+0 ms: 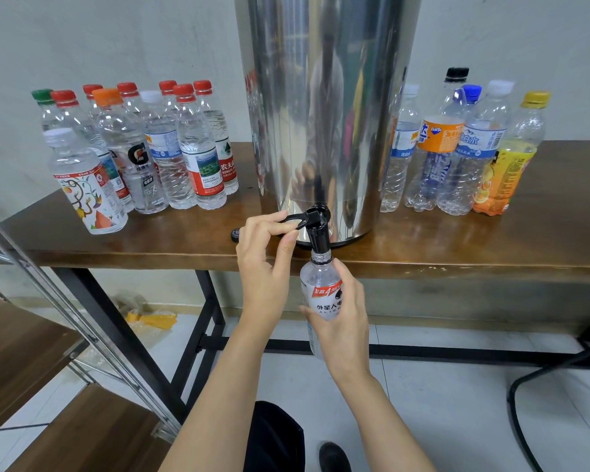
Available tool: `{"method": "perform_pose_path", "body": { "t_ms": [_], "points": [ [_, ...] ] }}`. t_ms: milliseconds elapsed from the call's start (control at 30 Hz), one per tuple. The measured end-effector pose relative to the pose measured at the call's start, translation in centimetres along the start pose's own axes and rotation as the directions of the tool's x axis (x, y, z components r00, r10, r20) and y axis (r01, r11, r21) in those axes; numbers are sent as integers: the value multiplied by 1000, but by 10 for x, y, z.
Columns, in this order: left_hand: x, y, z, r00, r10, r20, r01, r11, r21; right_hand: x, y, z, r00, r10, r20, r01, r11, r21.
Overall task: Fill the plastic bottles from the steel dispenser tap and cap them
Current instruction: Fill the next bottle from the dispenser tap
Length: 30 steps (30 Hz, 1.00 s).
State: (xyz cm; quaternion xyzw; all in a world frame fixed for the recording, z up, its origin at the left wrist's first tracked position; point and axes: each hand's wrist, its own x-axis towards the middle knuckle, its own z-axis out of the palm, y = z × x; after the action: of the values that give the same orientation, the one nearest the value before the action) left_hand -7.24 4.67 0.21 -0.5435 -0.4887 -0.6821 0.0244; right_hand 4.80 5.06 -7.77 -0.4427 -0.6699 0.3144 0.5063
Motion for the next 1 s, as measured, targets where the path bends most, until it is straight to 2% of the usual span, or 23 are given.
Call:
{"method": "perform_pose_path", "body": {
  "t_ms": [1000],
  "points": [
    [0, -1, 1, 1000, 24, 1, -24, 1000, -1, -1, 0, -1, 1000, -18, 0, 18, 1000, 23]
  ]
}}
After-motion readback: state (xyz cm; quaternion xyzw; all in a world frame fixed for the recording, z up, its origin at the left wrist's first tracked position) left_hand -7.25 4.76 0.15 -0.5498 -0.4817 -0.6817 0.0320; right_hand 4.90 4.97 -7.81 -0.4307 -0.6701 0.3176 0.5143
